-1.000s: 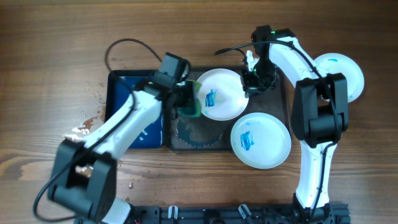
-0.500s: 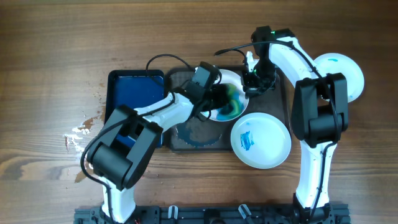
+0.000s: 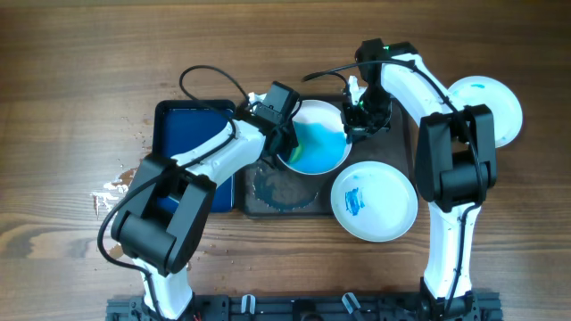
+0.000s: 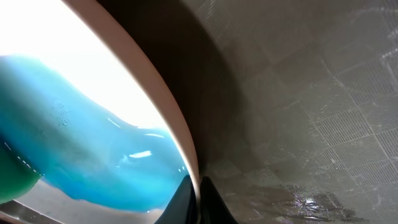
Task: Clean dirty plates on tray and stack at the side
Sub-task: 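Scrub the stained plate with the sponge in the left gripper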
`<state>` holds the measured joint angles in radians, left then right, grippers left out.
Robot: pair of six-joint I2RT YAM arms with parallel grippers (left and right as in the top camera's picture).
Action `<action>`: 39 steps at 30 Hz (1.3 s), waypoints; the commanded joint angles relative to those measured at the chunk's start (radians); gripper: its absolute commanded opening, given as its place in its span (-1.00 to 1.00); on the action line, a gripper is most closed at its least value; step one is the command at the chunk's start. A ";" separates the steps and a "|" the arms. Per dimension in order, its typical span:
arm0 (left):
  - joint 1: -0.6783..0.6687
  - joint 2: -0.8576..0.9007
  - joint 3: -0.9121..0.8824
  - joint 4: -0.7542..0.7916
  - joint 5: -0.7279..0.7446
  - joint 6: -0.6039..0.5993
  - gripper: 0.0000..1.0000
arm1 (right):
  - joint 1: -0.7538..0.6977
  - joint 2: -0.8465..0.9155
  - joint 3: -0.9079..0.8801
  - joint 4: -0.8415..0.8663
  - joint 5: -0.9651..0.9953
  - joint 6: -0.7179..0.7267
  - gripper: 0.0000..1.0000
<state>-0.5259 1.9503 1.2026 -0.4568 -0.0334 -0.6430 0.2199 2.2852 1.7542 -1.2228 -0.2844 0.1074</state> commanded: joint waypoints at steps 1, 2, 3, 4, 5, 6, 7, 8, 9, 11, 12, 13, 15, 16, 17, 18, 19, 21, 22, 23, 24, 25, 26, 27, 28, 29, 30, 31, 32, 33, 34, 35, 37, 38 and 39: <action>-0.044 0.053 0.004 0.010 0.248 0.215 -0.92 | -0.010 0.021 -0.014 -0.013 0.052 -0.002 -0.90; -0.072 0.053 0.018 0.048 0.361 0.217 -0.92 | -0.010 0.021 -0.014 -0.013 0.052 -0.002 -0.91; -0.091 0.053 0.020 0.091 0.444 0.216 -0.92 | -0.010 0.021 -0.014 -0.012 0.052 -0.002 -0.91; -0.106 0.053 0.020 0.118 0.486 0.203 -0.92 | -0.010 0.021 -0.014 -0.012 0.052 -0.002 -0.91; -0.123 0.053 0.020 0.140 0.490 0.168 -0.92 | -0.010 0.021 -0.014 -0.013 0.052 -0.001 -0.91; -0.133 0.053 0.020 0.151 0.490 0.161 -0.92 | -0.010 0.021 -0.014 -0.013 0.052 0.000 -0.91; -0.148 0.056 0.020 0.168 0.489 0.136 -0.92 | -0.010 0.021 -0.014 -0.014 0.052 0.001 -0.91; -0.153 0.060 0.020 0.181 0.486 0.115 -0.92 | -0.010 0.021 -0.014 -0.016 0.052 0.001 -0.91; -0.151 0.065 0.020 0.196 0.481 0.102 -0.92 | -0.010 0.021 -0.014 -0.017 0.052 0.001 -0.91; -0.136 0.077 0.020 0.222 0.422 0.051 -0.92 | -0.010 0.021 -0.014 -0.024 0.052 0.001 -0.91; -0.127 0.087 0.020 0.229 0.385 0.035 -0.92 | -0.010 0.021 -0.014 -0.028 0.052 0.001 -0.91; -0.112 0.097 0.020 0.229 0.337 0.019 -0.92 | -0.010 0.021 -0.014 -0.031 0.052 0.001 -0.91; -0.070 0.127 0.020 0.227 0.297 0.018 -0.92 | -0.010 0.021 -0.014 -0.035 0.052 0.000 -0.91; -0.042 0.145 0.020 0.220 0.290 0.023 -0.92 | -0.010 0.021 -0.014 -0.036 0.052 0.001 -0.91; -0.014 0.167 0.020 0.212 0.290 0.032 -0.92 | -0.010 0.021 -0.014 -0.037 0.052 0.001 -0.91; 0.030 0.196 0.020 0.186 0.280 0.033 -0.92 | -0.010 0.021 -0.014 -0.037 0.052 0.001 -0.91; 0.050 0.205 0.020 0.167 0.260 0.032 -0.92 | -0.010 0.021 -0.014 -0.036 0.052 0.001 -0.91; 0.087 0.205 0.020 0.120 0.152 0.033 -0.92 | -0.010 0.021 -0.014 -0.035 0.052 0.000 -0.91; 0.095 0.201 0.020 0.105 0.104 0.033 -0.92 | -0.010 0.021 -0.014 -0.035 0.052 0.000 -0.91; 0.108 0.196 0.020 0.074 -0.013 0.036 -0.92 | -0.010 0.021 -0.014 -0.034 0.052 0.000 -0.91; 0.110 0.196 0.020 0.062 -0.060 0.037 -0.92 | -0.010 0.021 -0.014 -0.032 0.052 0.000 -0.91; 0.110 0.195 0.020 0.046 -0.120 0.037 -0.92 | -0.010 0.021 -0.014 -0.031 0.053 0.000 -0.91; 0.108 0.195 0.020 0.035 -0.156 0.037 -0.92 | -0.010 0.021 -0.014 -0.028 0.061 0.000 -0.91; 0.103 0.195 0.020 0.023 -0.199 0.036 -0.92 | -0.010 0.021 -0.014 -0.027 0.071 0.000 -0.91; 0.092 0.195 0.020 -0.002 -0.275 0.036 -0.92 | -0.010 0.021 -0.014 -0.027 0.071 0.000 -0.91; 0.085 0.193 0.020 -0.024 -0.325 0.036 -0.92 | -0.010 0.021 -0.014 -0.027 0.071 0.000 -0.91; 0.072 0.190 0.021 -0.057 -0.390 0.036 -0.92 | -0.010 0.021 -0.014 -0.027 0.071 0.000 -0.91; 0.063 0.187 0.022 -0.076 -0.406 0.043 -0.92 | -0.010 0.021 -0.014 -0.027 0.071 0.000 -0.91; 0.047 0.179 0.023 -0.084 -0.390 0.091 -0.92 | -0.010 0.021 -0.014 -0.026 0.071 0.000 -0.91; 0.023 0.161 0.023 -0.087 -0.366 0.119 -0.92 | -0.010 0.021 -0.014 -0.026 0.071 0.000 -0.91; -0.003 0.134 0.023 -0.087 -0.346 0.135 -0.92 | -0.010 0.021 -0.014 -0.027 0.071 0.000 -0.91; -0.025 0.107 0.023 -0.086 -0.332 0.135 -0.92 | -0.010 0.021 -0.014 -0.027 0.071 0.000 -0.91; -0.069 0.041 0.024 -0.087 -0.283 0.137 -0.92 | -0.010 0.021 -0.014 -0.027 0.071 0.000 -0.91; -0.099 -0.012 0.024 -0.091 -0.238 0.138 -0.92 | -0.010 0.021 -0.014 -0.027 0.071 0.000 -0.91; -0.112 -0.049 0.024 -0.103 -0.222 0.138 -0.92 | -0.010 0.021 -0.014 -0.027 0.071 0.000 -0.91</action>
<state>-0.6056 1.9759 1.2648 -0.5156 -0.2359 -0.5350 0.2264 2.2852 1.7542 -1.2404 -0.2840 0.1074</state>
